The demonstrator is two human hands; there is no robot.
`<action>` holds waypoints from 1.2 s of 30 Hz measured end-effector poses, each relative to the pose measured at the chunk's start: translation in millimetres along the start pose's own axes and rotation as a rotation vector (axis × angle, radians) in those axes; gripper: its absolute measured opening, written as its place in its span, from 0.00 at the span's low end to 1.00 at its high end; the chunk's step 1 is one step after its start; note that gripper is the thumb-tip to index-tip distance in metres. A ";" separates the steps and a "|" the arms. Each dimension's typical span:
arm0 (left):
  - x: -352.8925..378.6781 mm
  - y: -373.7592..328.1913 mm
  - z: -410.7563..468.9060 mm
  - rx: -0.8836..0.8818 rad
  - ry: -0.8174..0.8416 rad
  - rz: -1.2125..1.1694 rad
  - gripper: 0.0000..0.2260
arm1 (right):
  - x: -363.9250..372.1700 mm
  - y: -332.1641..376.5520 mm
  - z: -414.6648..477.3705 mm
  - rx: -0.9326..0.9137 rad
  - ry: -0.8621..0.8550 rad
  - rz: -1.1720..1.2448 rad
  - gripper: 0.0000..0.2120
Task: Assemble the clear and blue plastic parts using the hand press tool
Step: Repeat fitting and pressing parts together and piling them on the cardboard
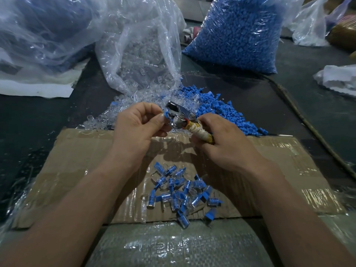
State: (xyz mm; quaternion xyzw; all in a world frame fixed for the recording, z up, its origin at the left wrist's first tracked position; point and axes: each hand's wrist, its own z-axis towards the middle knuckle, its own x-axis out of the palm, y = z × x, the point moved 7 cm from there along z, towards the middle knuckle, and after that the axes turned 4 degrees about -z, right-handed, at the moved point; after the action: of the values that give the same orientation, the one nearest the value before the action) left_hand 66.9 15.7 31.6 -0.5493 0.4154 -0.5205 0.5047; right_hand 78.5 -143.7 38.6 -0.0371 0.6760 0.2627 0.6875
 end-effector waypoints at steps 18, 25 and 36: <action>1.6 -3.6 -3.2 0.116 -0.049 0.139 0.08 | 1.7 -0.1 8.2 0.028 -0.019 -0.028 0.10; 0.4 -5.7 -4.5 0.143 -0.064 0.189 0.11 | 3.6 -0.7 10.0 0.032 -0.036 -0.039 0.10; -1.1 -7.7 -4.4 0.200 -0.118 0.275 0.14 | 5.5 -1.1 12.9 0.033 -0.038 -0.050 0.11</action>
State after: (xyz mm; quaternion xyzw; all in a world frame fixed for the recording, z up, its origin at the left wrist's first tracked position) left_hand 61.8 17.3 38.7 -0.4640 0.4023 -0.4522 0.6468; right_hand 90.4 -137.7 34.1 -0.0374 0.6659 0.2349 0.7071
